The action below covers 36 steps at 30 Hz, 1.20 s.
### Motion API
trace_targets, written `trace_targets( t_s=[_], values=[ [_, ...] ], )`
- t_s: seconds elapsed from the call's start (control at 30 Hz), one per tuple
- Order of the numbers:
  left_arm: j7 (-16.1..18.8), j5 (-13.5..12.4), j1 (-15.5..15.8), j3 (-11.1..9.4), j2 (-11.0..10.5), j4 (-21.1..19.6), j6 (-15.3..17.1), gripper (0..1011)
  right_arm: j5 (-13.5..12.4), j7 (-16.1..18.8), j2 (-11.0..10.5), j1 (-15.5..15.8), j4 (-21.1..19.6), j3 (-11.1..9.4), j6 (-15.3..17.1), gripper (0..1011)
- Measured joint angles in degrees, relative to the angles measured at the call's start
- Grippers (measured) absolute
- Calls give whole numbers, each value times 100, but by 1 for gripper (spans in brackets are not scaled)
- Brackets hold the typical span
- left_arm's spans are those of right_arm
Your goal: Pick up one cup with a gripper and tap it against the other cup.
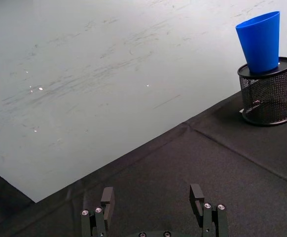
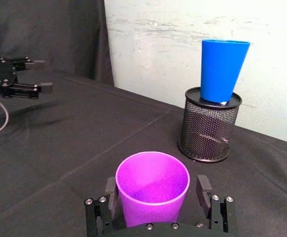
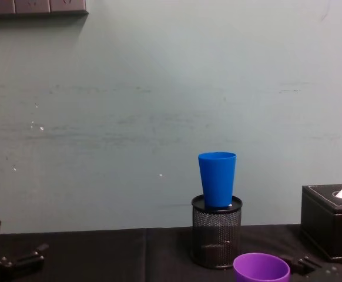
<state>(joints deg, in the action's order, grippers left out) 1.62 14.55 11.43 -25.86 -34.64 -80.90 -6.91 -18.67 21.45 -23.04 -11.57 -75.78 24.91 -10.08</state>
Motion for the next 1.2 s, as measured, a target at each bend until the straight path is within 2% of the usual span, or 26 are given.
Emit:
trace_targets(
  t_s=[0.3, 0.57, 1.03, 1.2],
  values=[
    [0, 0, 0, 0, 0, 0, 0, 1000, 54, 75, 193, -119, 207, -71, 42, 1003],
    [0, 0, 0, 0, 0, 0, 0, 1000, 76, 172, 314, -123, 232, -138, 122, 1003],
    [0, 0, 0, 0, 0, 0, 0, 1000, 81, 189, 320, -109, 218, -145, 135, 1003],
    [0, 0, 0, 0, 0, 0, 0, 1000, 78, 187, 318, -109, 216, -142, 129, 915]
  ],
)
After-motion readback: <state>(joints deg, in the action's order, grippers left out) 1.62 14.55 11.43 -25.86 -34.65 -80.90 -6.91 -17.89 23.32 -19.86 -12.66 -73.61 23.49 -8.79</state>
